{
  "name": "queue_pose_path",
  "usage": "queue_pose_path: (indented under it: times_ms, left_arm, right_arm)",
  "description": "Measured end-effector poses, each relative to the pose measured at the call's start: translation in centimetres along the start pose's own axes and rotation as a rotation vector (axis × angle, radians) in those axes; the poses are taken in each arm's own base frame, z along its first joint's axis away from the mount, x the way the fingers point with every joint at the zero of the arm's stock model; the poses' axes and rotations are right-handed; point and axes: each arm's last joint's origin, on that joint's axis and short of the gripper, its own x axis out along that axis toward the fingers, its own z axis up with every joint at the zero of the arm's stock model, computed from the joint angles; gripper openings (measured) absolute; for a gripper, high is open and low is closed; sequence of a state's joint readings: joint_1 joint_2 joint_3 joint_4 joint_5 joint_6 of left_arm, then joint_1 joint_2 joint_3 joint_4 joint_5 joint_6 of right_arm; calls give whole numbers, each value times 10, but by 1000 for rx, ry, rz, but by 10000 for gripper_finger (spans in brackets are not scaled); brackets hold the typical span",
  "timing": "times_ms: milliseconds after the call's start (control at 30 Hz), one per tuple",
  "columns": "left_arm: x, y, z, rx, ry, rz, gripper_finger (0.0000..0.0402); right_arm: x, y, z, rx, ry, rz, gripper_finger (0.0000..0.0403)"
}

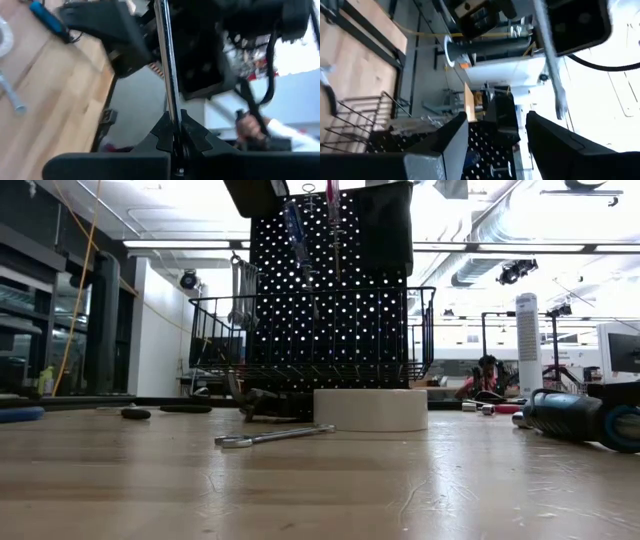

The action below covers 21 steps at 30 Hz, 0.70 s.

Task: Hang tools onto peg board
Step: Hang the wrench on the peg board

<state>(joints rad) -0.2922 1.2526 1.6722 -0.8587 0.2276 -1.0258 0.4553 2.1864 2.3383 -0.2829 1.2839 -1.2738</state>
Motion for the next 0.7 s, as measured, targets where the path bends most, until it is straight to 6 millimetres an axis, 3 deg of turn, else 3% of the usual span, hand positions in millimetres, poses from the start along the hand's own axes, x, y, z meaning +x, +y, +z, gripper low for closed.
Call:
queue_pose_path:
  times_ms: [267,533,700]
  left_arm:
    - [9,2,9,-76,-135,51,0]
    - [-21,6,14,-160,-308,95,0]
    - [-25,9,15,-202,-251,70,0]
  right_arm:
    - [9,-11,-5,22,23,-19,191]
    - [-5,-26,-5,25,-47,-24,191]
    - [13,-38,-15,25,-47,-38,191]
